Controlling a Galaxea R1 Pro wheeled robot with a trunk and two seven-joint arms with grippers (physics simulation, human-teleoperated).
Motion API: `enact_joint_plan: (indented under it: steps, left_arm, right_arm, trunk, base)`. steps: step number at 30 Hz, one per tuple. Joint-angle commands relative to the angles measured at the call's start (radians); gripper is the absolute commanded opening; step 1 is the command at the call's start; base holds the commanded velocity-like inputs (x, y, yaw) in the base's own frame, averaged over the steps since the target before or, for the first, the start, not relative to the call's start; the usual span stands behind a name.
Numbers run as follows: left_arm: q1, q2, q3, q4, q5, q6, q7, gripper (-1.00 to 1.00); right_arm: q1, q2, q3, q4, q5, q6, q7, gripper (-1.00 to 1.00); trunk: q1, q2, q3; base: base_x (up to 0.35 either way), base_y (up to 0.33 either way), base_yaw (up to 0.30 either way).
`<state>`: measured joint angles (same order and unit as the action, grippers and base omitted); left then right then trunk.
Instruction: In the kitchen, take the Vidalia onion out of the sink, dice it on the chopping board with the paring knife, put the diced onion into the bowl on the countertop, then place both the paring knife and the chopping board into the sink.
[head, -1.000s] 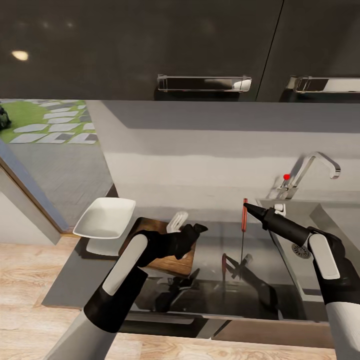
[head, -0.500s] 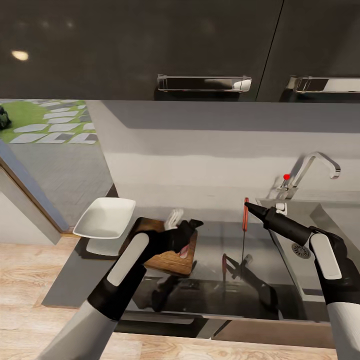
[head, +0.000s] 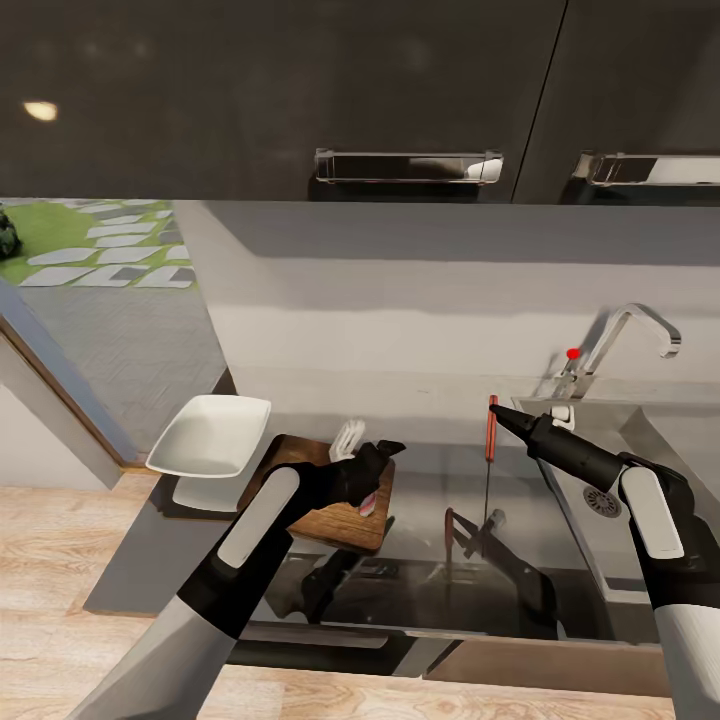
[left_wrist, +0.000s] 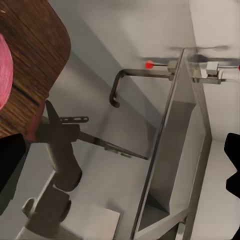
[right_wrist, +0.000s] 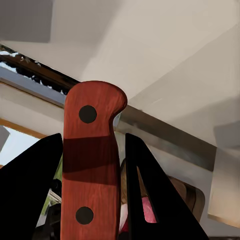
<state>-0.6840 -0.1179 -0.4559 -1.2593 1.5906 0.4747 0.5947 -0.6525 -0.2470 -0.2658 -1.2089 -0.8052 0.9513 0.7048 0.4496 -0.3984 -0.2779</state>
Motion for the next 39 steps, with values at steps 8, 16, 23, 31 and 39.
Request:
enact_joint_plan:
  steps: [8,16,23,31,39]
  left_arm:
    - [0.004,0.014,0.002,-0.011,-0.052,-0.003,0.014,1.00]
    - [0.014,0.024,0.052,-0.014,-0.077,-0.003,0.021,1.00]
    - [0.015,0.036,0.059,-0.019,-0.110,-0.003,0.024,1.00]
    - [0.021,0.039,0.081,-0.046,-0.114,-0.003,0.061,1.00]
    - [0.044,0.042,0.096,-0.109,-0.115,-0.003,0.140,1.00]
  right_arm:
    - [-0.001,-0.003,-0.004,0.000,-0.002,0.008,0.005,-1.00]
    - [-0.001,-0.003,-0.004,0.000,-0.003,0.009,0.005,-1.00]
    - [-0.001,-0.003,-0.004,0.000,-0.003,0.009,0.005,-1.00]
    - [-0.001,-0.002,-0.003,0.000,-0.003,0.008,0.005,-1.00]
    - [-0.001,-0.002,-0.003,0.000,-0.003,0.008,0.005,-1.00]
  trunk:
    - [0.001,-0.002,-0.002]
    - [0.001,-0.002,-0.002]
    - [0.001,-0.002,-0.002]
    - [0.001,-0.002,-0.002]
    - [0.001,-0.002,-0.002]
  base:
    - [0.000,0.000,0.000]
    - [0.000,0.000,0.000]
    - [0.000,0.000,0.000]
    - [0.000,0.000,0.000]
    - [0.000,0.000,0.000]
